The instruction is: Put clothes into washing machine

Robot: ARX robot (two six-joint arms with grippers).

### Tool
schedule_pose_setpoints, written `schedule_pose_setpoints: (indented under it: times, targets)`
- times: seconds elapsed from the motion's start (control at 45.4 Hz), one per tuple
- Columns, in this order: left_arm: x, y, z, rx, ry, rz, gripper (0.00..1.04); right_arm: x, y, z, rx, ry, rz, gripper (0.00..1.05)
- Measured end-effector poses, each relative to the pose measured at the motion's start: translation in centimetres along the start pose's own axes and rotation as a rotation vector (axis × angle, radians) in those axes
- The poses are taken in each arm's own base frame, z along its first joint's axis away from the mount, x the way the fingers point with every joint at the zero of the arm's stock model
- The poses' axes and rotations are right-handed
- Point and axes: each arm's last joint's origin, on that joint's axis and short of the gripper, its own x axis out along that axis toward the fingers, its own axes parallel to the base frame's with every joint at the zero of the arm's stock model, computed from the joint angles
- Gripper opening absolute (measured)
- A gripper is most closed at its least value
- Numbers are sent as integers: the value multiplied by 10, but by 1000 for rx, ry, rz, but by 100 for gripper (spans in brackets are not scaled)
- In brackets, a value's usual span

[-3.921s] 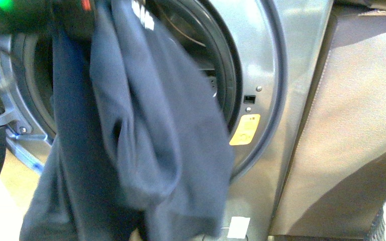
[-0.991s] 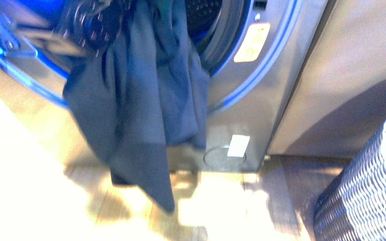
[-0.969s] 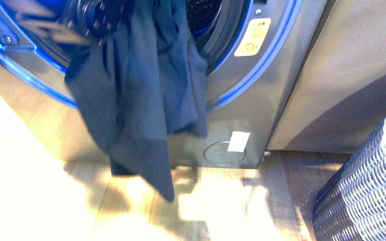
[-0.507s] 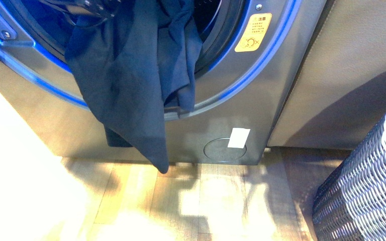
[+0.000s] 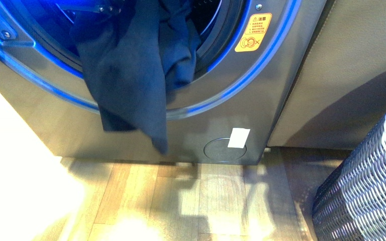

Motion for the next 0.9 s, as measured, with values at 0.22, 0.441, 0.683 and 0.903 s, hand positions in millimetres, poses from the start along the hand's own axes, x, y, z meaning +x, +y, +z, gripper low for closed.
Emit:
schedule_pose_setpoints:
  times: [0.22, 0.441, 0.683, 0.903]
  targets:
    - [3, 9, -7, 47, -5, 44, 5, 0, 0, 0, 0, 0, 0, 97]
    - [9, 29, 0, 92, -18, 103, 5, 0, 0, 0, 0, 0, 0, 97]
    - [7, 26, -20, 96, 33, 3, 5, 0, 0, 0, 0, 0, 0, 97]
    - [-11, 12, -45, 87, 115, -101, 38, 0, 0, 0, 0, 0, 0, 97]
